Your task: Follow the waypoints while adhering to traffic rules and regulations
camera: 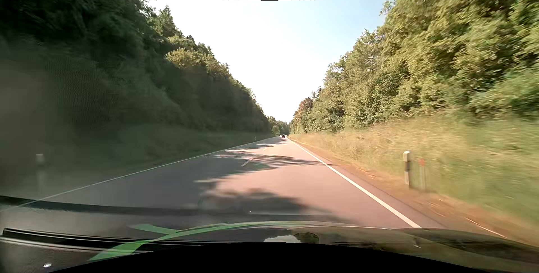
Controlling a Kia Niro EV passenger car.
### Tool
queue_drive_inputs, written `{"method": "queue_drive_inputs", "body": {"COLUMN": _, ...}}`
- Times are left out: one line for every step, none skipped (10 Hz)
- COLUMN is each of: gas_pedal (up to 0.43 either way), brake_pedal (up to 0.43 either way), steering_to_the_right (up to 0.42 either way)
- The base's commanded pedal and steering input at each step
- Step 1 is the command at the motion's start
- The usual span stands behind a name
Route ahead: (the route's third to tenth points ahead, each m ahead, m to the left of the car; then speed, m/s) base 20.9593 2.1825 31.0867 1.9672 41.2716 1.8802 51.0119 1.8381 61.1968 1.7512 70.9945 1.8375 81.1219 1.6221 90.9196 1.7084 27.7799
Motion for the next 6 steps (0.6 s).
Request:
{"method": "queue_drive_inputs", "body": {"gas_pedal": 0.209, "brake_pedal": 0.000, "steering_to_the_right": -0.001}}
{"method": "queue_drive_inputs", "body": {"gas_pedal": 0.209, "brake_pedal": 0.000, "steering_to_the_right": -0.001}}
{"method": "queue_drive_inputs", "body": {"gas_pedal": 0.209, "brake_pedal": 0.000, "steering_to_the_right": -0.001}}
{"method": "queue_drive_inputs", "body": {"gas_pedal": 0.209, "brake_pedal": 0.000, "steering_to_the_right": -0.001}}
{"method": "queue_drive_inputs", "body": {"gas_pedal": 0.209, "brake_pedal": 0.000, "steering_to_the_right": -0.001}}
{"method": "queue_drive_inputs", "body": {"gas_pedal": 0.197, "brake_pedal": 0.000, "steering_to_the_right": -0.001}}
